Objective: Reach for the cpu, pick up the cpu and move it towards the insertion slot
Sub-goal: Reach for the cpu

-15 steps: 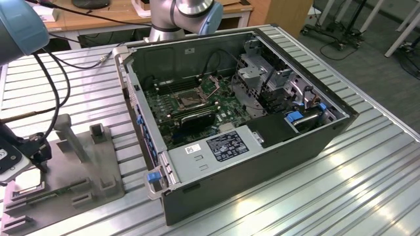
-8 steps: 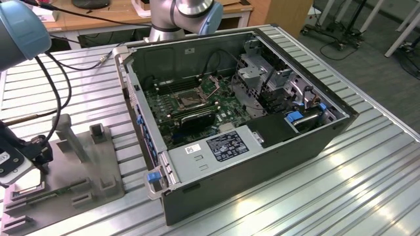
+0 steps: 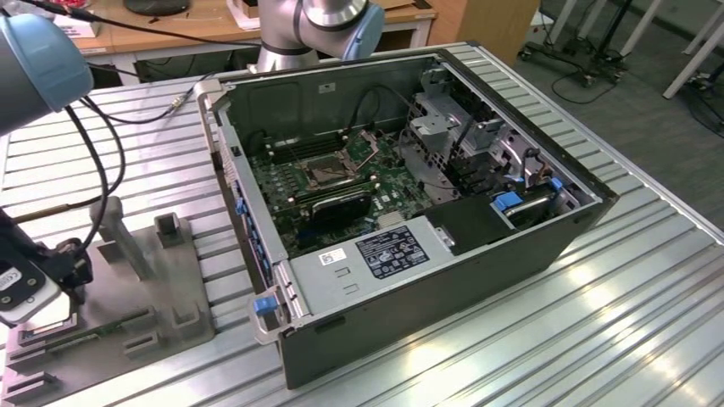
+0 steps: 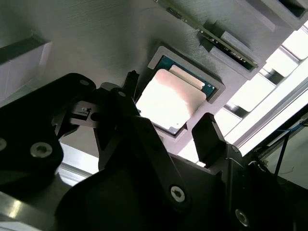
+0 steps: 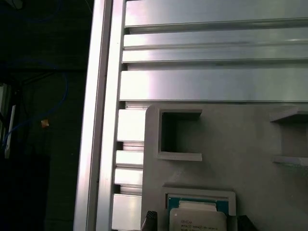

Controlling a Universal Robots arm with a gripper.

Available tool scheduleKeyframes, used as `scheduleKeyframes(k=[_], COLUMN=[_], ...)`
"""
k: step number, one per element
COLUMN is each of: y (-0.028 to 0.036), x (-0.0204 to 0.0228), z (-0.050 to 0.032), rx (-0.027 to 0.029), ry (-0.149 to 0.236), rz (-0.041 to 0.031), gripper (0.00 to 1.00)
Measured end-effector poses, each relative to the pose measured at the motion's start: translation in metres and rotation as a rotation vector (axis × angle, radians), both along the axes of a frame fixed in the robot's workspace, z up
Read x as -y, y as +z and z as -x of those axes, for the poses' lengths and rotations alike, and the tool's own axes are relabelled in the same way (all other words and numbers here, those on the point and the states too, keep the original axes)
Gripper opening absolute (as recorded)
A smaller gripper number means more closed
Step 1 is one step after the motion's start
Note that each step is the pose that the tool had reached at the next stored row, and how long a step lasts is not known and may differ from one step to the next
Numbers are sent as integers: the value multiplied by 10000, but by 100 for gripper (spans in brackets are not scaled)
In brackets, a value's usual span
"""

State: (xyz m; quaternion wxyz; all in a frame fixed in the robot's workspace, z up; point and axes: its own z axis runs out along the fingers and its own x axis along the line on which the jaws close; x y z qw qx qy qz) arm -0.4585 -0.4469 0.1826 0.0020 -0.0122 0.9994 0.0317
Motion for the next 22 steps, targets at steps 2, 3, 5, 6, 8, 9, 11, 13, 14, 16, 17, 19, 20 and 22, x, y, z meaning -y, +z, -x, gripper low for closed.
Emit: scheduleKeyframes(k=[2,3,5,6,8,9,11,13,14,16,17,19,20,22], y=[-13,-18,-24,-25,-27,-27,-27,-27,-27,-27,-27,-28,-29,-29], x=[1,1,1,1,1,1,1,1,1,1,1,1,1,1], z=[0,0,-1,0,0,0,0,-1,0,0,0,0,-1,-1], rx=[-30,-29,-41,-47,-53,-54,-55,-54,-54,-54,-54,-54,-52,-54], ry=[-18,-18,-18,-18,-18,-18,-18,-18,-18,-18,-19,-39,-55,-79], rz=[2,0,0,1,1,0,0,0,0,0,0,0,-1,-1], gripper=[73,73,73,73,73,73,65,58,58,58,58,58,58,58])
